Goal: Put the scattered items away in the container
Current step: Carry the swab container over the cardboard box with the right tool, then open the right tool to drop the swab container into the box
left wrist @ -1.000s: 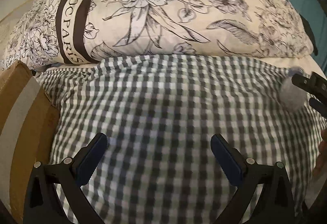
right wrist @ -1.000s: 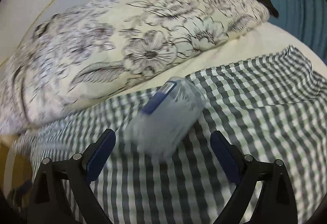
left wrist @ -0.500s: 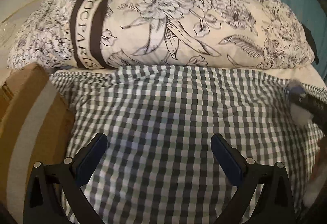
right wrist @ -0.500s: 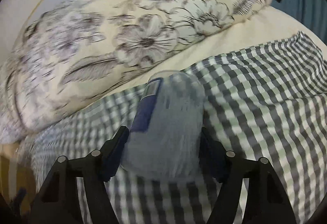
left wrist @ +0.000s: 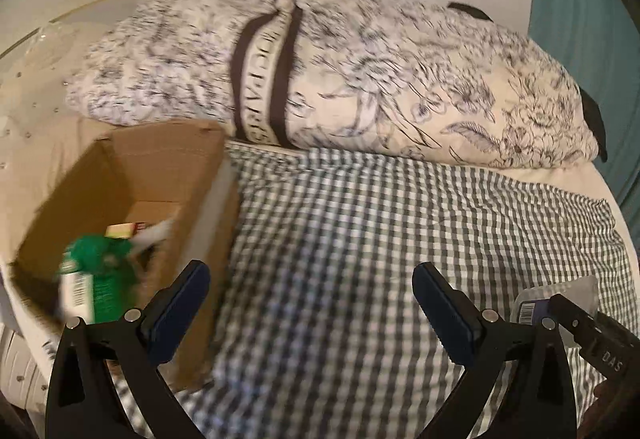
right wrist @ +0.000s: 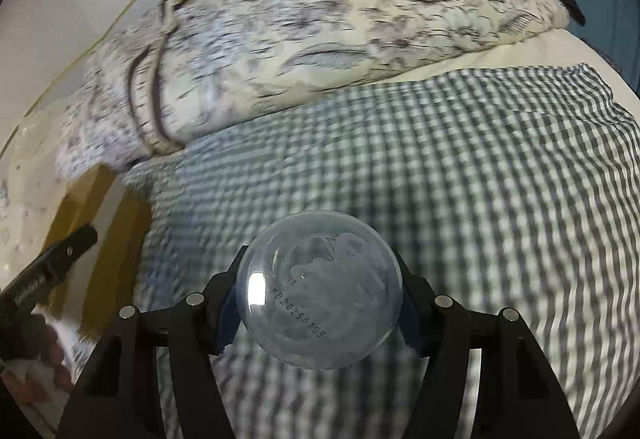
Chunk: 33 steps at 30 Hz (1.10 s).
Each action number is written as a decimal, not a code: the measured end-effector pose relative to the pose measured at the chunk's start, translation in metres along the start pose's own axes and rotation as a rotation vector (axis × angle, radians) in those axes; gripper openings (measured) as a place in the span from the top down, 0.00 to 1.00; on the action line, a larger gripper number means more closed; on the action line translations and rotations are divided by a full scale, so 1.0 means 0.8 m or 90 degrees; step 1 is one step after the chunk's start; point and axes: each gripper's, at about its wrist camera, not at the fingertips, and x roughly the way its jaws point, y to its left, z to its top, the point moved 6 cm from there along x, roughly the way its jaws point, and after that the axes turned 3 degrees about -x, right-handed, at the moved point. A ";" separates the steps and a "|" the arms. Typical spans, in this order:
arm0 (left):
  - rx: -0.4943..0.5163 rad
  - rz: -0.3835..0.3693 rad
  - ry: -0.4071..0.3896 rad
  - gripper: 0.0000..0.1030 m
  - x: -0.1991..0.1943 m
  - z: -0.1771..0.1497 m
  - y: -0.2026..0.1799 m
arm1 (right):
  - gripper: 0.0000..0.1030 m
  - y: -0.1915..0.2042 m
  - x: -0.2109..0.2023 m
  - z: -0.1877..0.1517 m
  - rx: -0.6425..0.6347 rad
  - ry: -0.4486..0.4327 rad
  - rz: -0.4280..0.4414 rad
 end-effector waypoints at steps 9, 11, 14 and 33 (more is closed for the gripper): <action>-0.073 0.064 -0.024 0.00 -0.055 0.010 0.139 | 0.38 0.203 -0.058 0.025 -0.105 -0.040 0.155; -0.095 0.076 -0.029 0.00 -0.060 0.010 0.178 | 0.38 0.256 -0.054 0.028 -0.129 -0.039 0.184; -0.117 0.091 -0.037 0.00 -0.066 0.007 0.225 | 0.38 0.327 -0.038 0.029 -0.165 -0.043 0.219; -0.126 0.035 -0.072 0.00 -0.051 0.015 0.268 | 0.12 0.447 0.019 0.054 -0.244 -0.113 0.160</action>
